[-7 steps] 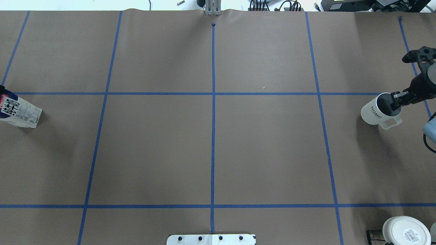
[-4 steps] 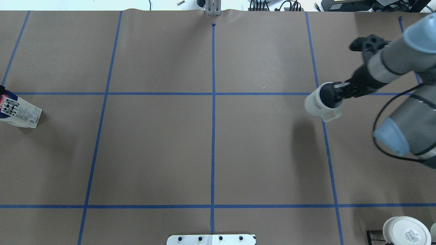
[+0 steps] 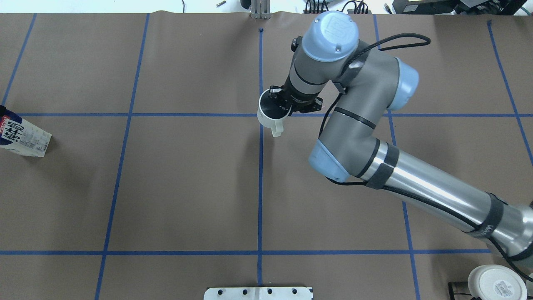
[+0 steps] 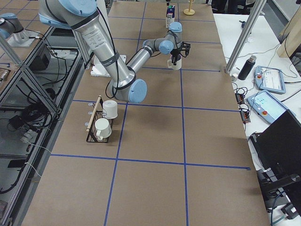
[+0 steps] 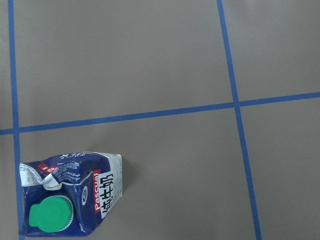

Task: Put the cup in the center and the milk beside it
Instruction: 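Carry the white mug with the right gripper to the table center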

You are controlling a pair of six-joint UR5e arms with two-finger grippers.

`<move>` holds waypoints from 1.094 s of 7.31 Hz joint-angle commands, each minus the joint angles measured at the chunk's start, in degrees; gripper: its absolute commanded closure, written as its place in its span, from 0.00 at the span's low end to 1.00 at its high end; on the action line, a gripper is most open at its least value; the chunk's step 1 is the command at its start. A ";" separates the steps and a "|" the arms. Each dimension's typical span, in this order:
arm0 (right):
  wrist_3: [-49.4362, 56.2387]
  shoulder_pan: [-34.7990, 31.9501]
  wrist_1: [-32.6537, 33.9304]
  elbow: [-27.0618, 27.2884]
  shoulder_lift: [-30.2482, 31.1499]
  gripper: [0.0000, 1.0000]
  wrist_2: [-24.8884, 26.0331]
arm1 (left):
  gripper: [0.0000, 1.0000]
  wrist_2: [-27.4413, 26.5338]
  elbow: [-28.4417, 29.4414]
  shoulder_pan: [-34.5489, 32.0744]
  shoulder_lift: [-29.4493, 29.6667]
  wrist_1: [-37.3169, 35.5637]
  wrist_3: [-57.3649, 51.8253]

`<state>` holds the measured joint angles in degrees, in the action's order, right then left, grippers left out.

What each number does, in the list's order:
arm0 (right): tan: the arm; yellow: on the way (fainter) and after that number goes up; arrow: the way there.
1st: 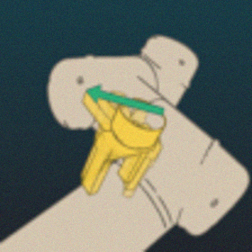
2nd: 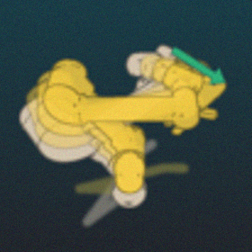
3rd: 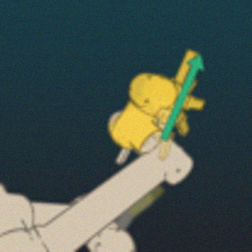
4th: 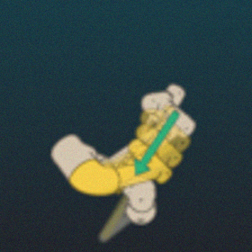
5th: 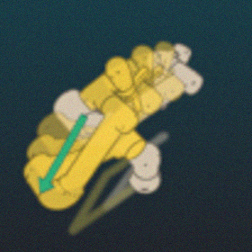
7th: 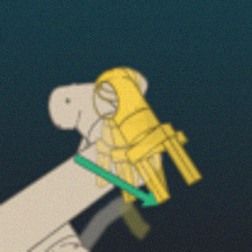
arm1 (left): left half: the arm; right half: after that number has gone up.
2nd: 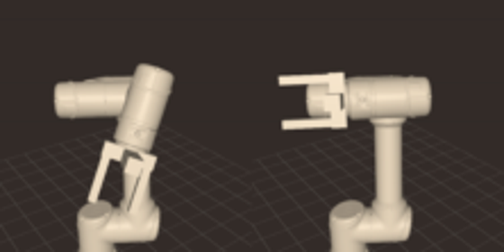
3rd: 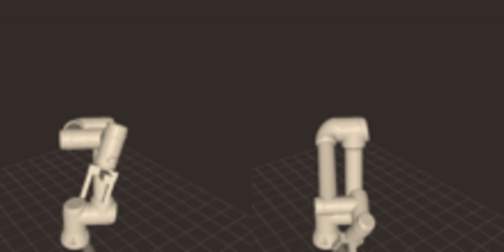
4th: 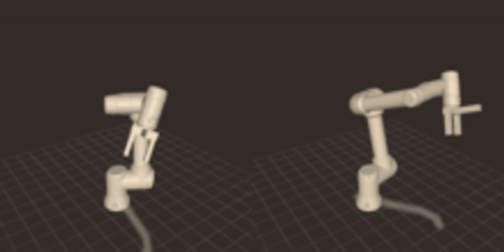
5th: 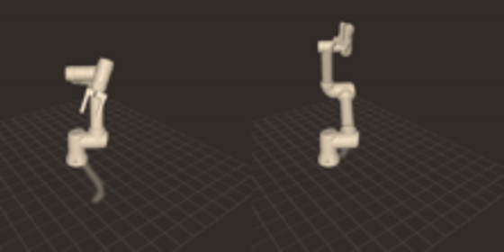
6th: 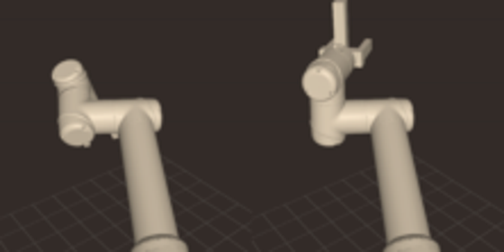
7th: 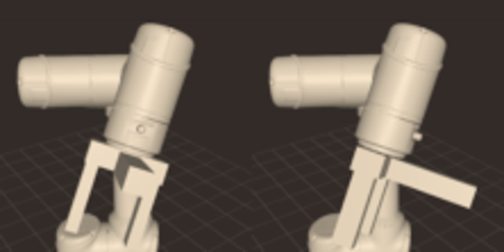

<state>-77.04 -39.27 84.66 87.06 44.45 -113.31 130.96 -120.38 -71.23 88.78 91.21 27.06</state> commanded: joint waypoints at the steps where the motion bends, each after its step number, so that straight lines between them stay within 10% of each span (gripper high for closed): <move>1: -1.01 0.33 -3.43 -6.87 -3.39 1.00 2.21 | 0.02 0.00 -0.29 -0.22 -0.19 -0.07 0.01; 2: -1.01 0.33 -5.36 -10.73 -5.14 1.00 2.21 | 0.02 0.00 -0.82 -0.57 -0.28 -0.15 0.01; 3: -0.66 0.33 -5.73 -12.69 -5.94 0.76 2.21 | 0.02 -0.09 -1.26 -0.75 -1.15 -0.16 -0.17; 4: -0.48 0.42 -6.60 -12.88 -5.87 0.07 2.21 | 0.02 -0.61 -0.91 -0.84 -2.20 0.11 -1.21; 8: -0.39 -3.50 -6.97 -6.78 -3.69 0.00 -4.32 | 0.02 -0.35 10.31 -3.21 -2.74 6.23 -10.01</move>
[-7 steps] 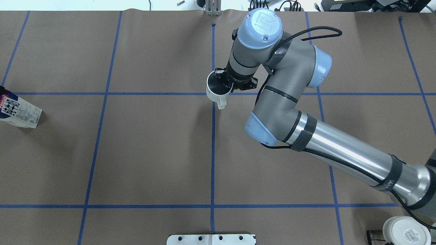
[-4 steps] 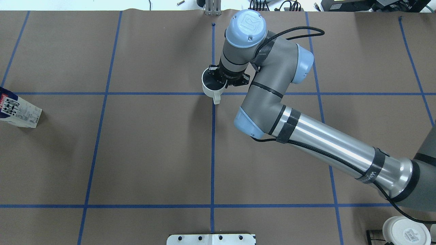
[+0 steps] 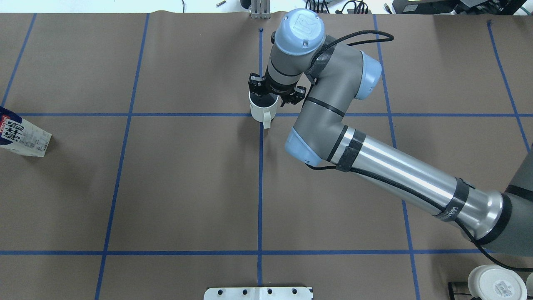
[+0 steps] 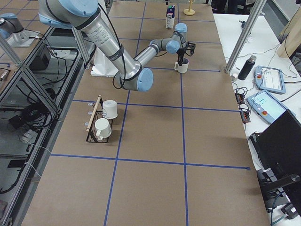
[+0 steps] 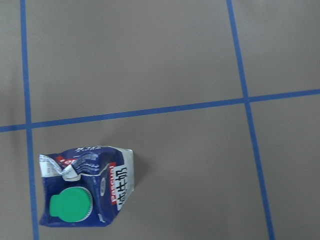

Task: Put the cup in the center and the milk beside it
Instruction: 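Set the mug down, open the right gripper and lift away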

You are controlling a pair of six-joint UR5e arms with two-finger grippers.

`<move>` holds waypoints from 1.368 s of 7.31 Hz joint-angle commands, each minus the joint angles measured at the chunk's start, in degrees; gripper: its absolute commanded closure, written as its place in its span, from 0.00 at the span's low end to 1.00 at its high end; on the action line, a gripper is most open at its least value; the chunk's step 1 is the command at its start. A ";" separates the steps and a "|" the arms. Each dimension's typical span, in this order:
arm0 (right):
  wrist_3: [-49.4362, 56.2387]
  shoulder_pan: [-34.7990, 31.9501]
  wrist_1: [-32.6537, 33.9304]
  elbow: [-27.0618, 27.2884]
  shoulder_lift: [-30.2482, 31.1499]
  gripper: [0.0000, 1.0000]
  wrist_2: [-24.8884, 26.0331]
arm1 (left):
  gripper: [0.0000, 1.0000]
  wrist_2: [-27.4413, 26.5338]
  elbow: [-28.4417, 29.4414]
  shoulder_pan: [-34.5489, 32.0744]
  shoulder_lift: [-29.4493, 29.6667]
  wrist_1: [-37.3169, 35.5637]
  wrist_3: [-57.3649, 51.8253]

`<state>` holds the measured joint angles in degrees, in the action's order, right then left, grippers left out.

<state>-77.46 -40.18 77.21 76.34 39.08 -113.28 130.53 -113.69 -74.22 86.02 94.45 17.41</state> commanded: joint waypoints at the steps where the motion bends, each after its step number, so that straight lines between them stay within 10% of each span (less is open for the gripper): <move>1: 0.12 -3.06 -0.03 9.30 7.27 0.00 -5.54 | 0.02 0.08 6.78 -0.14 0.54 5.28 -0.27; 8: 0.65 -2.98 0.05 12.08 10.05 0.00 -5.37 | 0.02 0.43 14.90 2.14 3.01 16.91 15.10; 10: 0.65 -3.06 0.05 13.73 11.88 0.00 -5.72 | 0.24 -0.27 15.07 2.67 2.23 17.52 14.76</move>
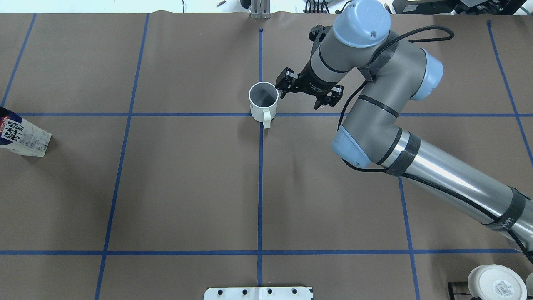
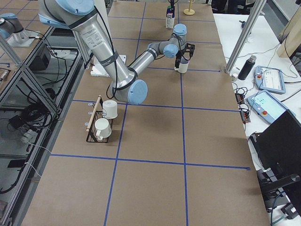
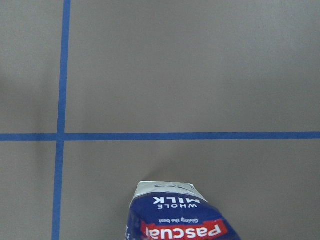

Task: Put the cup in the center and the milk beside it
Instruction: 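Set the mug down, open the right gripper and lift away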

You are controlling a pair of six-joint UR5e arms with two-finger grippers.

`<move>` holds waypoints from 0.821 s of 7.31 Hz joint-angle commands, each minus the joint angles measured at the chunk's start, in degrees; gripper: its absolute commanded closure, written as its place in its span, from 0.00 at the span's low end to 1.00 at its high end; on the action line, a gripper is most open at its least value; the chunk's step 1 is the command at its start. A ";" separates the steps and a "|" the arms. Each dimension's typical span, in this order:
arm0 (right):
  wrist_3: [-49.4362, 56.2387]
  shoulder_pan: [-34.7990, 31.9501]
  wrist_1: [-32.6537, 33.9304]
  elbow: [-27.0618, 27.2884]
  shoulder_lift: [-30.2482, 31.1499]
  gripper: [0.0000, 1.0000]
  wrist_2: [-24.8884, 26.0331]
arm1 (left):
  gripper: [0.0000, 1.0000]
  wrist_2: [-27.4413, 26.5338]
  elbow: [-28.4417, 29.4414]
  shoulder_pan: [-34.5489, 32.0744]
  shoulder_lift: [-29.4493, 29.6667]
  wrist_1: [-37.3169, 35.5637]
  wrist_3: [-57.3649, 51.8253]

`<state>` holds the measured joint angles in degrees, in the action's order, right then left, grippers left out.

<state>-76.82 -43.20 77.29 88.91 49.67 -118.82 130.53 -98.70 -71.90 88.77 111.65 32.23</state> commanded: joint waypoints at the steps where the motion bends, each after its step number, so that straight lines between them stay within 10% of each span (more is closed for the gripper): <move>1: 0.00 -0.91 0.23 3.44 3.22 0.00 -0.80 | 0.58 -0.27 -0.09 0.45 -0.61 0.32 0.03; 3: 0.09 -4.23 8.25 13.85 9.97 0.00 -0.89 | 1.00 0.25 -1.49 0.36 -0.35 -0.11 0.11; 6: 13.56 -7.50 21.93 32.07 25.06 0.00 -0.89 | 1.00 -0.43 -5.19 0.62 20.99 -29.88 0.20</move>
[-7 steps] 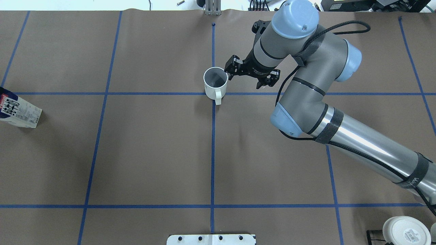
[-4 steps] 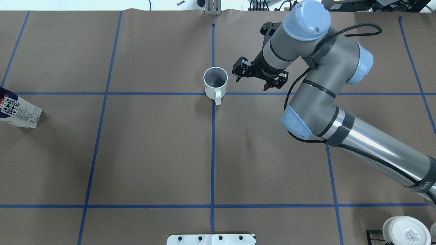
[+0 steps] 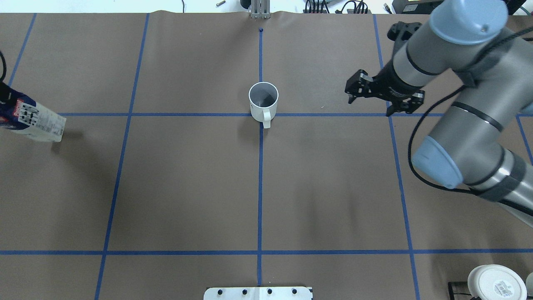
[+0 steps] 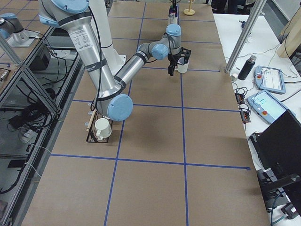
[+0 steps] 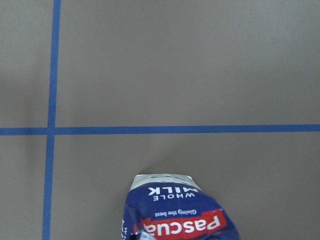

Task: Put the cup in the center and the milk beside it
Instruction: 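Carry the milk carton with the left gripper beside the mug while the right arm withdraws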

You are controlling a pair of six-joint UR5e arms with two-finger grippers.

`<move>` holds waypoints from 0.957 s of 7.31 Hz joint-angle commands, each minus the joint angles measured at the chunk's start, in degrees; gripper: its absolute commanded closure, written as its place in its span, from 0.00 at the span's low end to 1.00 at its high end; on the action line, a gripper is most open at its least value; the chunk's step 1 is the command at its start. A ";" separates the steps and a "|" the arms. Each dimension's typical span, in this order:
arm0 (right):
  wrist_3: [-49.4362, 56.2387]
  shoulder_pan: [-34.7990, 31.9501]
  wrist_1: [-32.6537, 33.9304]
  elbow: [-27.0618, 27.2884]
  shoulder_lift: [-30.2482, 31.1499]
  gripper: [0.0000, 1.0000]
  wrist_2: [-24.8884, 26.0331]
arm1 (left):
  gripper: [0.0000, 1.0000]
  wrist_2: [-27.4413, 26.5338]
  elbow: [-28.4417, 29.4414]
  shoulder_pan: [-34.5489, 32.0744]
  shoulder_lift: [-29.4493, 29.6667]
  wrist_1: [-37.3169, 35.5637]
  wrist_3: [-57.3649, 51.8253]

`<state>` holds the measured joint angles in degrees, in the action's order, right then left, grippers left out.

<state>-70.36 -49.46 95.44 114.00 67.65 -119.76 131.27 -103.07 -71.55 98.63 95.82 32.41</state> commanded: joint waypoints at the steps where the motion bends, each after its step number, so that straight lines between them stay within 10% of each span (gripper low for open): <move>1: 9.00 -1.87 3.79 8.15 9.84 0.00 -0.03 | 1.00 -3.80 0.58 4.36 19.06 -19.04 1.06; 4: 14.09 -2.92 3.87 8.16 11.79 0.00 -0.12 | 1.00 -9.53 17.39 19.40 40.96 -18.58 15.89; 7: 15.42 -3.63 3.87 10.10 14.34 0.00 -1.60 | 1.00 -9.80 27.83 23.99 48.31 -10.39 22.33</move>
<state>-55.87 -52.73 99.31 123.60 81.15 -120.35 121.65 -77.95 -49.32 144.44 84.00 52.77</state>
